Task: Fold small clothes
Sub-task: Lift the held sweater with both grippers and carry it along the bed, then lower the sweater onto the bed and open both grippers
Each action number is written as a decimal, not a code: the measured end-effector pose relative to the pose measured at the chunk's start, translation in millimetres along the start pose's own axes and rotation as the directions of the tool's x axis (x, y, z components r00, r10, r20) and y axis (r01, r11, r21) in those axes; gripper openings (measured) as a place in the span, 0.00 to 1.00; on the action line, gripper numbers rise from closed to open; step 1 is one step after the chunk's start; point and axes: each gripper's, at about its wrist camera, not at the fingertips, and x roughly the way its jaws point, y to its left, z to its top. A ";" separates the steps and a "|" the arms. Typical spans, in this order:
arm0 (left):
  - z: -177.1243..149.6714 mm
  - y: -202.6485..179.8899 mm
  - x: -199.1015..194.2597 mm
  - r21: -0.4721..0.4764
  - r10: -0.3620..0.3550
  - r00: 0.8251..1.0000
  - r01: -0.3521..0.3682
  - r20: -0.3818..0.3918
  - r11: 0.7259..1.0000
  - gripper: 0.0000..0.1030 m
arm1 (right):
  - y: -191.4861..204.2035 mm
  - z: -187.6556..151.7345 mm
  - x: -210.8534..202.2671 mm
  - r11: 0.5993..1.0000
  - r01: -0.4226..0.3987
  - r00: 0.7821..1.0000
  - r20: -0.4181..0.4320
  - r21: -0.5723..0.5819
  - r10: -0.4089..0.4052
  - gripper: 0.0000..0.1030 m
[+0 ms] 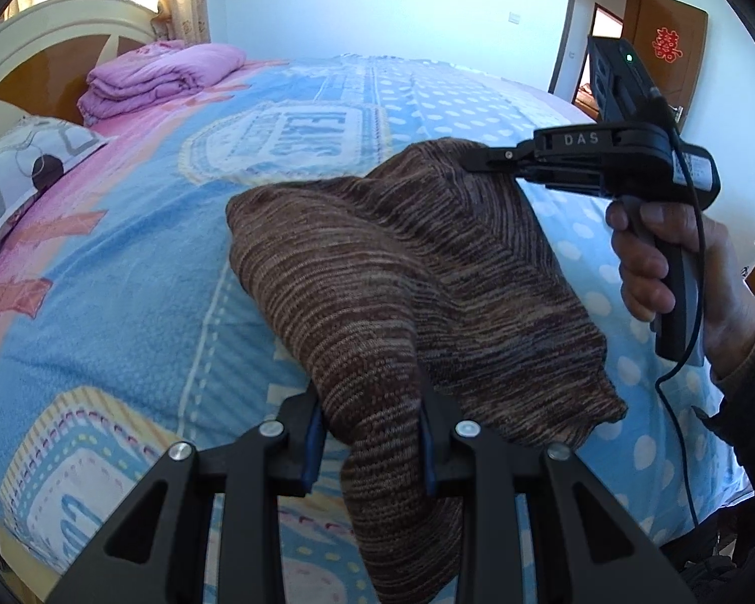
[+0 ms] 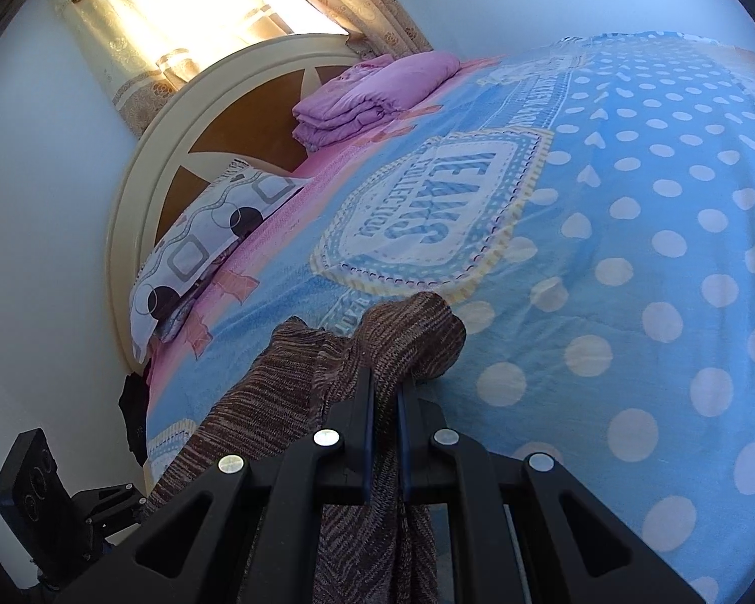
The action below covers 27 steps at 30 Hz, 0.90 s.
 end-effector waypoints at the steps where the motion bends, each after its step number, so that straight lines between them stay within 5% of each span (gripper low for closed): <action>1: -1.5 1.3 1.5 -0.001 0.004 1.000 -0.004 -0.001 1.000 0.30 | 0.5 0.1 2.7 1.000 0.001 1.000 -0.006 -0.001 -0.001 0.07; 12: -15.4 15.3 16.9 -0.055 0.000 0.999 -0.003 -0.042 0.998 0.43 | -11.6 -5.8 26.7 0.998 0.068 0.996 -0.056 0.016 -0.067 0.07; 21: -9.2 5.6 -11.7 -0.008 0.068 0.997 -0.067 0.042 0.998 0.61 | -26.2 -15.9 27.9 0.994 0.107 0.993 -0.046 0.032 -0.105 0.08; 24: 0.1 3.4 -26.7 0.002 0.142 0.980 -0.144 0.141 0.990 0.79 | -22.6 -17.1 18.2 0.993 0.116 0.993 -0.016 0.030 -0.116 0.09; 27: 5.7 9.1 -14.2 0.009 0.235 0.959 -0.239 0.158 0.971 0.80 | -9.1 -21.6 -2.6 0.994 0.112 0.993 0.037 0.010 -0.113 0.13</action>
